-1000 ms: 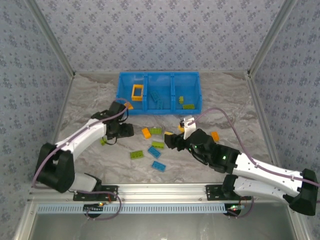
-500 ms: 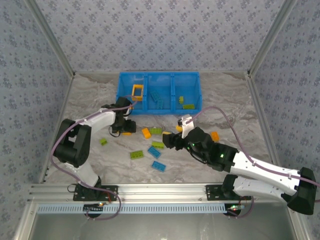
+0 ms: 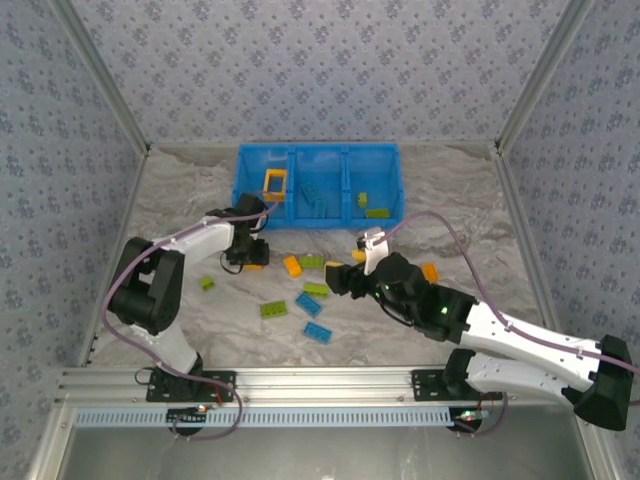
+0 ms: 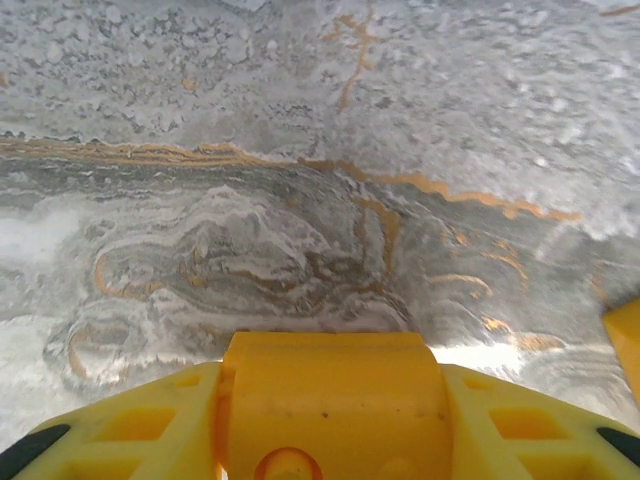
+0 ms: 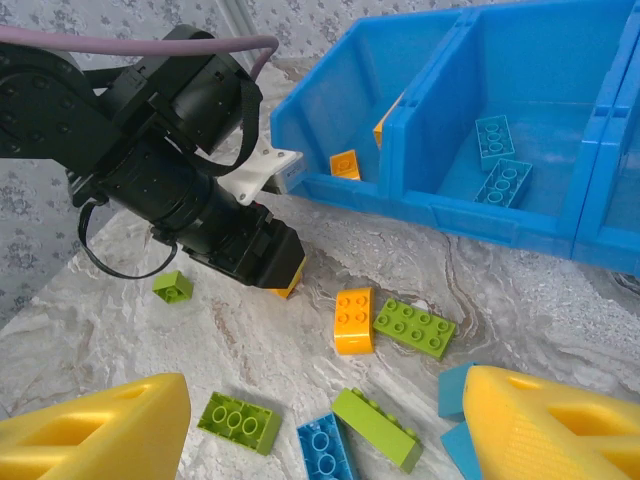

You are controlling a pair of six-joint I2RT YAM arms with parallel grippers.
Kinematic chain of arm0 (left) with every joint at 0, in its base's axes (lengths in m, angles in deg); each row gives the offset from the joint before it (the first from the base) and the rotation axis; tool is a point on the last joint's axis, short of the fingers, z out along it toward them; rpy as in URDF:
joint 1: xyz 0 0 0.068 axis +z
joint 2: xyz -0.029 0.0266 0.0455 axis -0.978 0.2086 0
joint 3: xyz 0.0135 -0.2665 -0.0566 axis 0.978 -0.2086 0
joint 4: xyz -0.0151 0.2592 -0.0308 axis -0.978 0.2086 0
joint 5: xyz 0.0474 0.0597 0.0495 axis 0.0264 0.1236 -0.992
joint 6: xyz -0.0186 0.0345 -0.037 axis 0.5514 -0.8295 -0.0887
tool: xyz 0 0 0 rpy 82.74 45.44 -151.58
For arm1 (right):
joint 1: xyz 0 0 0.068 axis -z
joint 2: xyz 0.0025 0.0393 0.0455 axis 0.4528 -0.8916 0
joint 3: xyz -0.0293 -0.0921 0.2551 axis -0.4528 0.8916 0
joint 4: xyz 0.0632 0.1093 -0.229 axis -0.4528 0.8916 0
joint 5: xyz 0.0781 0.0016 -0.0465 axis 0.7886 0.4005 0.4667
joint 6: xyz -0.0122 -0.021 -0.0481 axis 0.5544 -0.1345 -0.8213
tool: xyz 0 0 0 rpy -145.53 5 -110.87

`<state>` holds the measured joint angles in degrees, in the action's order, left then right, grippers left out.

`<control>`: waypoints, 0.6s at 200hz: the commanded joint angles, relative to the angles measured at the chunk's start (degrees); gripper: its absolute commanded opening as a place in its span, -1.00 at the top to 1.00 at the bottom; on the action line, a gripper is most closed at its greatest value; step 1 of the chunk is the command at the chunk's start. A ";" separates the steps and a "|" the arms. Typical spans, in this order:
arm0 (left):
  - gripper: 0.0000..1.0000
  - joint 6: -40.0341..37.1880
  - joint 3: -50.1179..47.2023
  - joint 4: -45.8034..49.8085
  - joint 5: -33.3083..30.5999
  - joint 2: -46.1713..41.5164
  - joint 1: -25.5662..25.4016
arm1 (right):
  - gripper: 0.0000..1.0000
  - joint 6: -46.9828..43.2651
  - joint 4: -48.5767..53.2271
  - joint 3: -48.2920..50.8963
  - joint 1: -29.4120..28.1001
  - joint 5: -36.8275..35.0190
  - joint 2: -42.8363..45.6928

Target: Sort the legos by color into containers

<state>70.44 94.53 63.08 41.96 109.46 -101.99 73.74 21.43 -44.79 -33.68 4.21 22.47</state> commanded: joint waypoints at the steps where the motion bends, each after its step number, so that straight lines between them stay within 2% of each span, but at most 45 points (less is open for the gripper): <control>1: 0.20 1.35 8.21 5.65 -3.42 -6.64 -1.04 | -0.50 -0.20 1.33 -3.40 0.68 -1.84 -0.23; 22: 0.21 1.40 17.75 8.93 -1.78 -4.23 0.77 | -0.49 -0.63 2.25 -5.63 2.40 -1.83 -1.76; 80: 0.26 2.53 40.45 12.08 1.54 14.98 5.15 | -0.48 -1.14 1.51 -11.49 7.41 0.28 -5.88; 120: 0.27 3.23 48.65 14.27 3.53 24.79 6.18 | -0.48 -0.09 0.77 -12.77 9.42 2.20 -6.89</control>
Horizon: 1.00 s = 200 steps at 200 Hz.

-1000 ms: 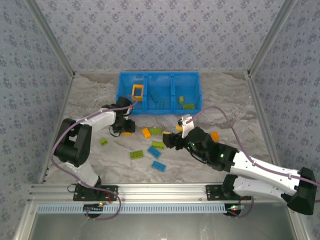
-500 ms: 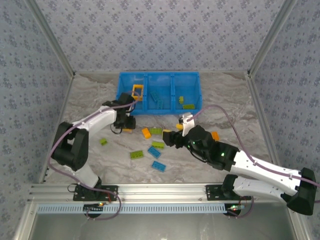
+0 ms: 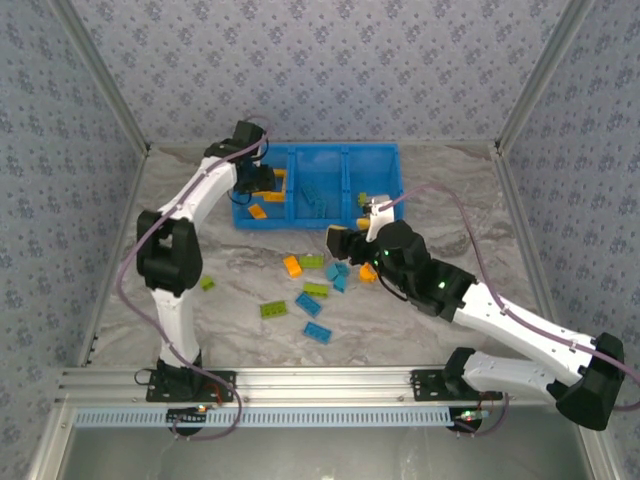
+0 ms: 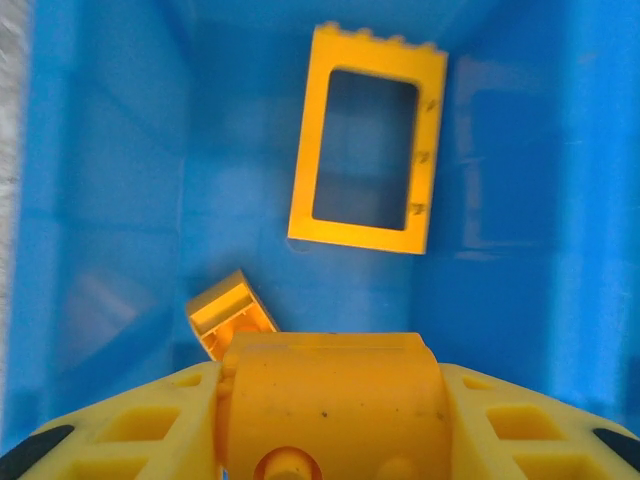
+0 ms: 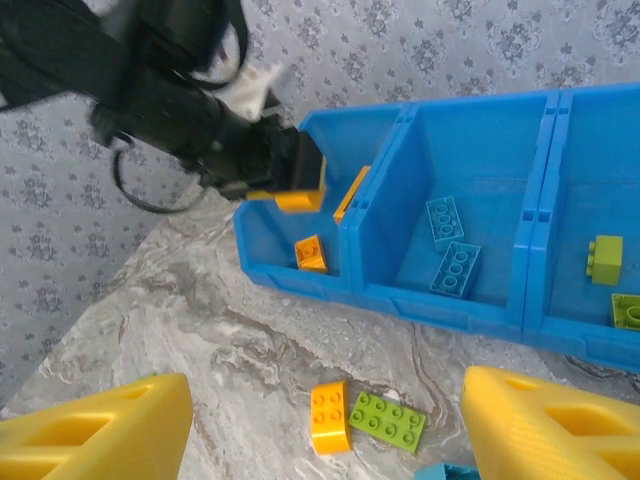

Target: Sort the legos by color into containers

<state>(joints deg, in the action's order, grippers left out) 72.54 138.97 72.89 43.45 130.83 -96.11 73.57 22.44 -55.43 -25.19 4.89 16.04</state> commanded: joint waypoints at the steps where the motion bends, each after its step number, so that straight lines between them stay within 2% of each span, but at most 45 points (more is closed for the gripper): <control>1: 0.27 1.18 4.31 4.41 2.10 3.57 0.31 | -0.48 0.11 -0.27 -2.12 0.94 1.56 -0.50; 64: 0.21 1.54 5.07 2.85 4.22 8.64 0.79 | -0.48 1.31 0.06 -1.38 1.58 2.37 -0.17; 113: -0.13 2.33 3.46 2.25 4.82 7.92 0.93 | -0.49 1.95 0.36 -0.60 1.84 2.82 -0.17; 133: -0.20 2.13 3.51 2.51 4.66 6.91 0.93 | -0.49 2.14 0.70 -0.28 1.92 3.08 -0.13; 164: -0.24 1.85 4.95 3.73 4.49 5.74 0.92 | -0.49 2.09 2.07 -0.26 2.02 2.70 0.27; 200: -0.15 2.75 3.92 3.79 1.28 0.54 0.84 | -0.43 3.26 9.25 -1.73 1.94 -0.56 -1.70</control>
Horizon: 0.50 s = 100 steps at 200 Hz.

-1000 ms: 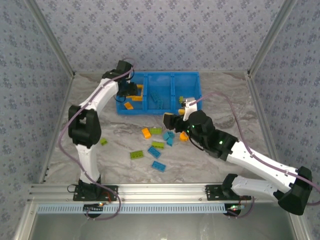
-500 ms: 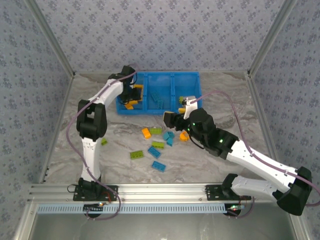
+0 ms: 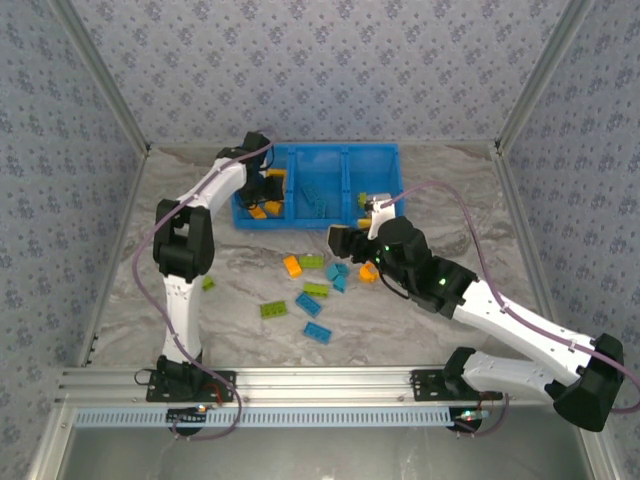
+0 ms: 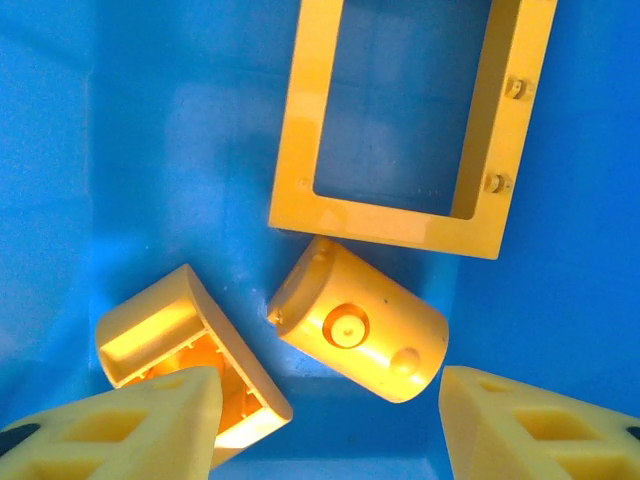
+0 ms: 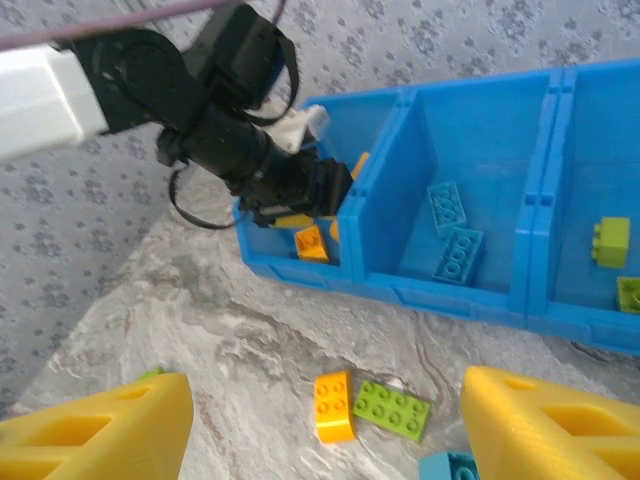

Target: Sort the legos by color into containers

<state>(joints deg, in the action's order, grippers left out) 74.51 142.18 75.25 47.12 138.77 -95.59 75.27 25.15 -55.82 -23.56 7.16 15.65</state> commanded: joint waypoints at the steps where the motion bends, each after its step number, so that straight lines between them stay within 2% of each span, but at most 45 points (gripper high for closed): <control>1: -0.15 0.86 0.59 1.36 -2.52 -7.65 0.31 | -0.43 1.71 6.86 -1.35 0.30 -2.90 -1.38; 24: -0.13 2.36 -4.56 -1.98 -5.07 -15.28 -0.16 | -0.27 9.13 18.94 -4.11 0.27 -6.04 -7.16; 53: -0.14 3.82 -13.39 -6.95 -7.09 -26.30 -2.29 | -0.19 17.74 27.57 -7.27 -0.54 -2.09 -18.53; 70: -0.14 3.98 -20.08 -11.46 -6.91 -33.36 -5.32 | -0.23 18.64 26.32 -9.03 -1.24 0.19 -24.68; 100: -0.15 4.47 -30.66 -14.44 -8.28 -44.36 -13.95 | -0.47 16.63 29.60 -15.66 0.09 0.48 -34.71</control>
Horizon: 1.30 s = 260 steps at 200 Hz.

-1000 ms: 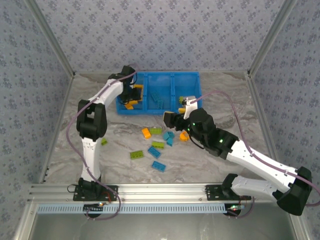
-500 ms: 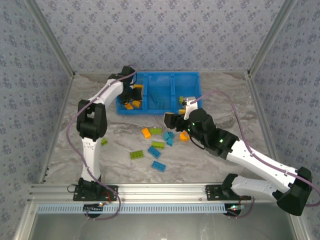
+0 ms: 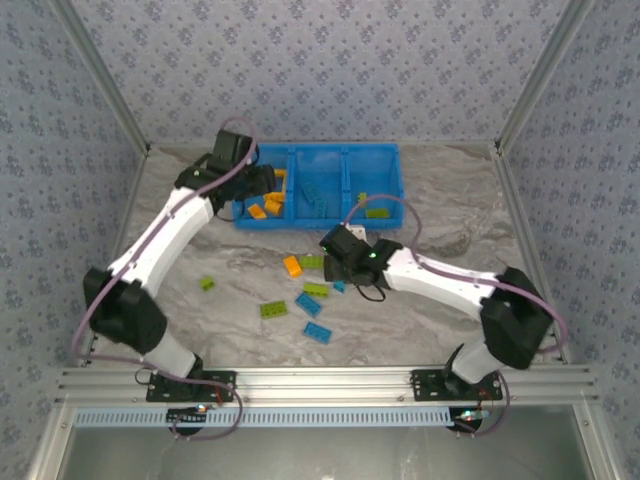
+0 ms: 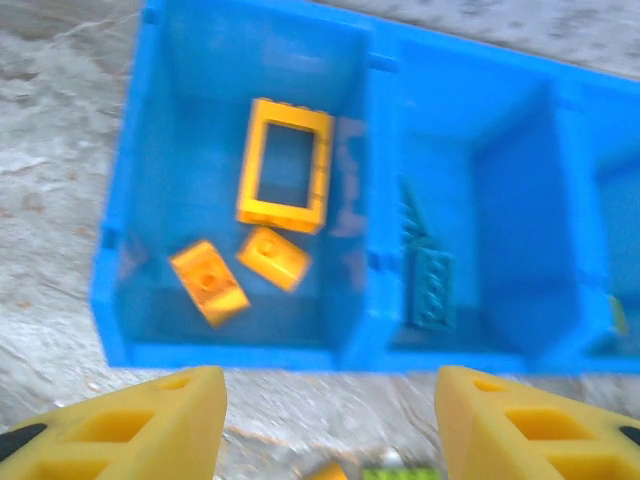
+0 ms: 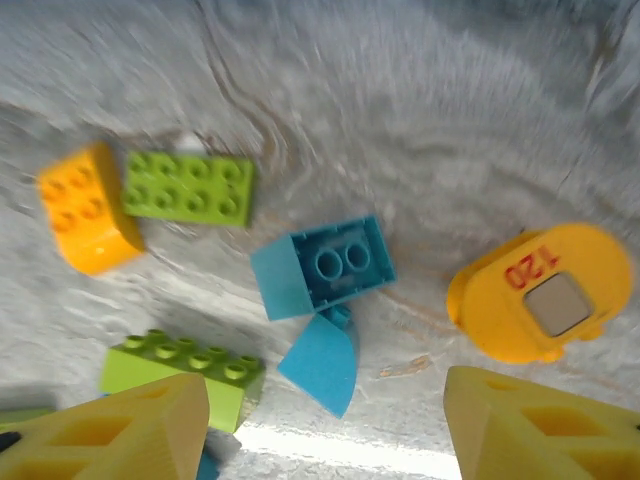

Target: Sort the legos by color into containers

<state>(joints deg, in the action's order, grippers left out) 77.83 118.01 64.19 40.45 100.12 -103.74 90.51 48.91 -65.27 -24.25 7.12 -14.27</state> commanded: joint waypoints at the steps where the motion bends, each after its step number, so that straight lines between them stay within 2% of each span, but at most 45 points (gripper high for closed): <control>1: -0.15 1.14 -6.91 -3.47 -1.62 -6.12 -6.13 | -0.47 1.35 5.88 -6.32 0.80 0.56 -4.99; 19: -0.15 2.52 -12.83 -4.80 -2.72 -11.69 -11.07 | -0.51 3.39 6.54 -8.88 1.79 2.21 -8.37; 42: -0.15 4.58 -17.73 -4.77 -4.90 -16.25 -16.14 | -0.49 12.83 3.99 -8.07 3.09 5.53 -8.16; 79: -0.15 4.97 -21.98 -6.65 -7.64 -22.18 -20.92 | -0.47 29.99 3.32 -9.47 4.15 8.41 -10.28; 105: -0.15 3.72 -25.96 -9.80 -9.14 -27.81 -24.46 | -0.47 35.72 1.79 -8.67 6.26 11.55 -13.34; 135: -0.15 4.10 -27.92 -8.63 -10.11 -31.83 -26.70 | -0.49 36.41 -3.12 -7.39 8.18 14.35 -15.21; 166: -0.15 4.47 -28.27 -6.91 -11.09 -33.18 -27.59 | -0.53 36.59 -3.01 -7.51 8.11 13.65 -15.83; 191: -0.14 4.12 -27.82 -7.04 -10.94 -33.00 -27.66 | -0.47 37.36 -2.88 -7.49 8.27 14.46 -17.58; 224: -0.13 3.00 -26.38 -7.23 -11.20 -33.04 -28.00 | -0.32 38.58 -2.49 -7.48 7.97 13.79 -18.19; 260: -0.12 2.84 -26.19 -7.16 -11.01 -33.67 -28.25 | 0.05 38.81 -1.72 -8.25 7.98 12.51 -19.11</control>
<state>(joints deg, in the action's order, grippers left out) 81.70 90.14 57.37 30.35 67.54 -131.50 127.99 45.24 -72.76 -16.08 21.15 -32.04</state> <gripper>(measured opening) 0.564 0.522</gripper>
